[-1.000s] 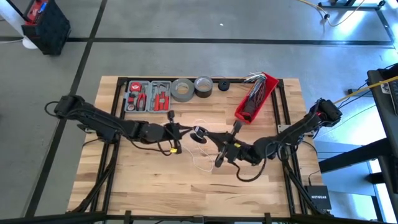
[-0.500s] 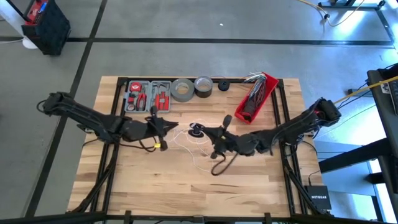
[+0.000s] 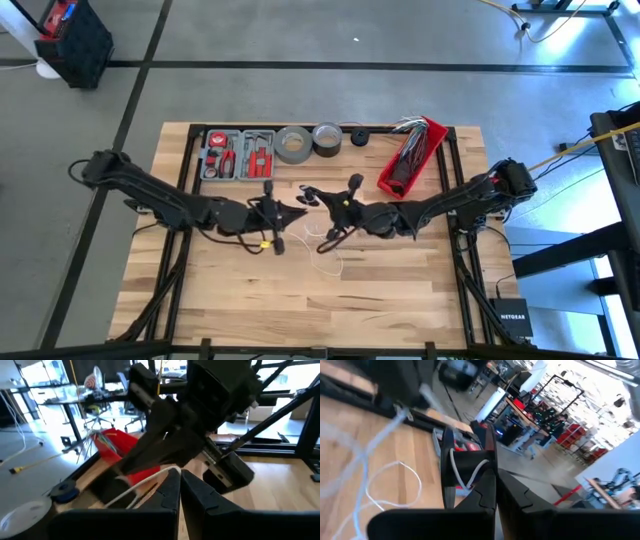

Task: Coil cords
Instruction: Coil the white wire onto the spool

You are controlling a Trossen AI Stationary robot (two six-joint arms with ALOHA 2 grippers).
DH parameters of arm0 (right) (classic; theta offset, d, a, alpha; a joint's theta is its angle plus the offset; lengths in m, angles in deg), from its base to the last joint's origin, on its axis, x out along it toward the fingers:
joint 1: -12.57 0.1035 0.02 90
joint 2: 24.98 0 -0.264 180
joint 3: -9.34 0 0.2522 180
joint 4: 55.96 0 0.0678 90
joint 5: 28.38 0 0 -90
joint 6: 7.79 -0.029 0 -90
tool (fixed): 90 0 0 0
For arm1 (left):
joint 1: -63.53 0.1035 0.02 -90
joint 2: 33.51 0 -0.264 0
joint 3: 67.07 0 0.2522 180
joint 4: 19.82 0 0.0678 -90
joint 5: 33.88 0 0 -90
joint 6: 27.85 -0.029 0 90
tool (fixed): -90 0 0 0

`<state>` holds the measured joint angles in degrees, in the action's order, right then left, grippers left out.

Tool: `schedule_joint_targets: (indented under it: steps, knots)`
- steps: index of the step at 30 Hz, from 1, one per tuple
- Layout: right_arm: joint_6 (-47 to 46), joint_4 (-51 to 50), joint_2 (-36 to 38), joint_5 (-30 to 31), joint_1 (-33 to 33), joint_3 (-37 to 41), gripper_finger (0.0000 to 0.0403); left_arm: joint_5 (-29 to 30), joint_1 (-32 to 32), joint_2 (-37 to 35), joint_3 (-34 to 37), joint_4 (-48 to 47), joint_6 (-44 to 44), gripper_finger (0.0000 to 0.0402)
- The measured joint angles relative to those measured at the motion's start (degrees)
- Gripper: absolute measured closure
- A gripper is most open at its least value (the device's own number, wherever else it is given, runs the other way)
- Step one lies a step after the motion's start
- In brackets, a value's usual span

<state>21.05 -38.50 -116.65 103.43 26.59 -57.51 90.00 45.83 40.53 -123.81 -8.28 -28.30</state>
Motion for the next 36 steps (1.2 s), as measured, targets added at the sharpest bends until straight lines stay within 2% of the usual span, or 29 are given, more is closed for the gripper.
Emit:
schedule_joint_targets:
  steps: [8,19,29,36]
  knots:
    - [-3.66,5.99,-0.07,-1.03,-0.17,0.10,0.0398,-0.24,3.71,6.48,-0.11,4.89,0.29,0.0400]
    - [-5.65,14.77,1.17,-0.35,2.33,0.38,0.0398,-0.31,6.57,9.60,-0.48,5.08,-1.49,0.0400]
    - [-2.94,14.09,9.35,-0.90,2.99,0.14,0.0398,-0.47,6.95,9.66,-0.47,5.47,-1.50,0.0400]
    - [0.54,8.95,10.73,-1.38,2.99,-5.85,0.0398,-0.43,7.02,9.73,-0.31,5.07,-1.98,0.0400]
